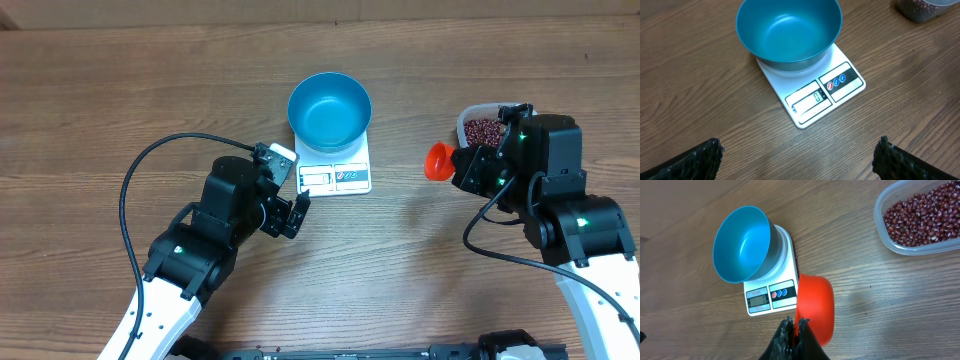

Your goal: Scoop item into bowl and weigh 150g on scale

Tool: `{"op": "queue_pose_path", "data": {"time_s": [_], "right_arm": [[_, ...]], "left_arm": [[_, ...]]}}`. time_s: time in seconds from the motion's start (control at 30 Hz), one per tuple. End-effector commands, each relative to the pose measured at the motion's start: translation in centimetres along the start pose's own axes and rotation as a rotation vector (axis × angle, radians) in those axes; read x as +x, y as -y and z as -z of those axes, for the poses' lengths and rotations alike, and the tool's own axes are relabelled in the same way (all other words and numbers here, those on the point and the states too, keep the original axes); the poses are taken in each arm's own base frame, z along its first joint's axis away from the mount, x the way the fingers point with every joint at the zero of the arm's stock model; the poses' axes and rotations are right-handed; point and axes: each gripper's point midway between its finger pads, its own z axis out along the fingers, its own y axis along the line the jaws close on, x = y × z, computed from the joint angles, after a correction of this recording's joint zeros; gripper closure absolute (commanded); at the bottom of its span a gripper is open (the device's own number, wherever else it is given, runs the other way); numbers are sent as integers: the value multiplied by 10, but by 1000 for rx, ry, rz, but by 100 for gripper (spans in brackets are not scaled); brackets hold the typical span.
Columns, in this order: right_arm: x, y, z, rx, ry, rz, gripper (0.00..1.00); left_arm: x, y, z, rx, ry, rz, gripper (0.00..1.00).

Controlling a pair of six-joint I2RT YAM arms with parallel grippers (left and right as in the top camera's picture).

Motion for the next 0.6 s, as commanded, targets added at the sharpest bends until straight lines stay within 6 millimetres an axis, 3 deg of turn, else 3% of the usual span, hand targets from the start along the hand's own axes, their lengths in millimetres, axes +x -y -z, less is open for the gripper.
{"op": "queue_pose_path", "data": {"time_s": [0.0, 0.23, 0.57], "right_arm": [[-9, -5, 7, -17, 32, 3, 96], [-8, -5, 7, -16, 29, 3, 96], [-9, -5, 7, -16, 29, 3, 96]], "left_arm": [[1, 0, -2, 3, -1, 12, 1], [-21, 1, 2, 11, 87, 7, 0], [-66, 6, 33, 39, 190, -1, 1]]}}
